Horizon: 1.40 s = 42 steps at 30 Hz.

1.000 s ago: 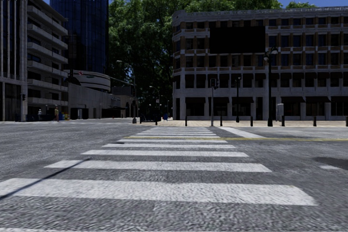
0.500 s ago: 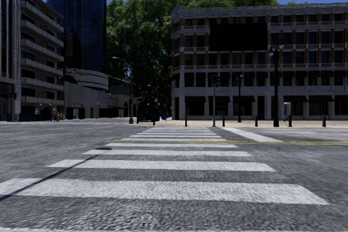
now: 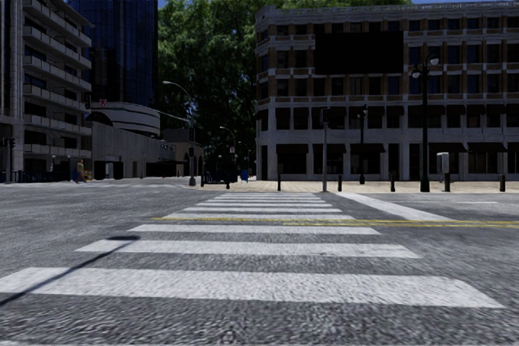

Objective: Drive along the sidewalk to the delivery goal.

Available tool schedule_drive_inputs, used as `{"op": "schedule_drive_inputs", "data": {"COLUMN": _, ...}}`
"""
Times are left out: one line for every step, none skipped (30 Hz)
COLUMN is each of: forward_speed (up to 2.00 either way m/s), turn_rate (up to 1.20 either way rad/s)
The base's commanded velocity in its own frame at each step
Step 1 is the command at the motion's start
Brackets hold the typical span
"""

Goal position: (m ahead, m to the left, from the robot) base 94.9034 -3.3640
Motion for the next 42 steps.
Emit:
{"op": "schedule_drive_inputs", "data": {"forward_speed": 2.0, "turn_rate": 0.0}}
{"op": "schedule_drive_inputs", "data": {"forward_speed": 2.0, "turn_rate": 0.0}}
{"op": "schedule_drive_inputs", "data": {"forward_speed": 2.0, "turn_rate": 0.0}}
{"op": "schedule_drive_inputs", "data": {"forward_speed": 2.0, "turn_rate": 0.0}}
{"op": "schedule_drive_inputs", "data": {"forward_speed": 2.0, "turn_rate": 0.0}}
{"op": "schedule_drive_inputs", "data": {"forward_speed": 2.0, "turn_rate": 0.0}}
{"op": "schedule_drive_inputs", "data": {"forward_speed": 2.0, "turn_rate": 0.0}}
{"op": "schedule_drive_inputs", "data": {"forward_speed": 2.0, "turn_rate": 0.0}}
{"op": "schedule_drive_inputs", "data": {"forward_speed": 2.0, "turn_rate": 0.0}}
{"op": "schedule_drive_inputs", "data": {"forward_speed": 2.0, "turn_rate": 0.0}}
{"op": "schedule_drive_inputs", "data": {"forward_speed": 2.0, "turn_rate": 0.0}}
{"op": "schedule_drive_inputs", "data": {"forward_speed": 2.0, "turn_rate": 0.0}}
{"op": "schedule_drive_inputs", "data": {"forward_speed": 2.0, "turn_rate": 0.0}}
{"op": "schedule_drive_inputs", "data": {"forward_speed": 2.0, "turn_rate": 0.0}}
{"op": "schedule_drive_inputs", "data": {"forward_speed": 2.0, "turn_rate": 0.0}}
{"op": "schedule_drive_inputs", "data": {"forward_speed": 2.0, "turn_rate": 0.0}}
{"op": "schedule_drive_inputs", "data": {"forward_speed": 2.0, "turn_rate": 0.0}}
{"op": "schedule_drive_inputs", "data": {"forward_speed": 2.0, "turn_rate": 0.0}}
{"op": "schedule_drive_inputs", "data": {"forward_speed": 2.0, "turn_rate": 0.0}}
{"op": "schedule_drive_inputs", "data": {"forward_speed": 2.0, "turn_rate": 0.0}}
{"op": "schedule_drive_inputs", "data": {"forward_speed": 2.0, "turn_rate": 0.0}}
{"op": "schedule_drive_inputs", "data": {"forward_speed": 2.0, "turn_rate": 0.0}}
{"op": "schedule_drive_inputs", "data": {"forward_speed": 2.0, "turn_rate": 0.0}}
{"op": "schedule_drive_inputs", "data": {"forward_speed": 2.0, "turn_rate": 0.0}}
{"op": "schedule_drive_inputs", "data": {"forward_speed": 2.0, "turn_rate": 0.0}}
{"op": "schedule_drive_inputs", "data": {"forward_speed": 2.0, "turn_rate": 0.0}}
{"op": "schedule_drive_inputs", "data": {"forward_speed": 2.0, "turn_rate": 0.0}}
{"op": "schedule_drive_inputs", "data": {"forward_speed": 2.0, "turn_rate": 0.0}}
{"op": "schedule_drive_inputs", "data": {"forward_speed": 2.0, "turn_rate": 0.0}}
{"op": "schedule_drive_inputs", "data": {"forward_speed": 2.0, "turn_rate": 0.0}}
{"op": "schedule_drive_inputs", "data": {"forward_speed": 2.0, "turn_rate": 0.0}}
{"op": "schedule_drive_inputs", "data": {"forward_speed": 2.0, "turn_rate": 0.0}}
{"op": "schedule_drive_inputs", "data": {"forward_speed": 2.0, "turn_rate": 0.0}}
{"op": "schedule_drive_inputs", "data": {"forward_speed": 2.0, "turn_rate": 0.03}}
{"op": "schedule_drive_inputs", "data": {"forward_speed": 2.0, "turn_rate": 0.18}}
{"op": "schedule_drive_inputs", "data": {"forward_speed": 2.0, "turn_rate": 0.45}}
{"op": "schedule_drive_inputs", "data": {"forward_speed": 2.0, "turn_rate": 0.76}}
{"op": "schedule_drive_inputs", "data": {"forward_speed": 2.0, "turn_rate": 0.97}}
{"op": "schedule_drive_inputs", "data": {"forward_speed": 2.0, "turn_rate": 1.03}}
{"op": "schedule_drive_inputs", "data": {"forward_speed": 2.0, "turn_rate": 1.03}}
{"op": "schedule_drive_inputs", "data": {"forward_speed": 2.0, "turn_rate": 1.03}}
{"op": "schedule_drive_inputs", "data": {"forward_speed": 2.0, "turn_rate": 0.61}}
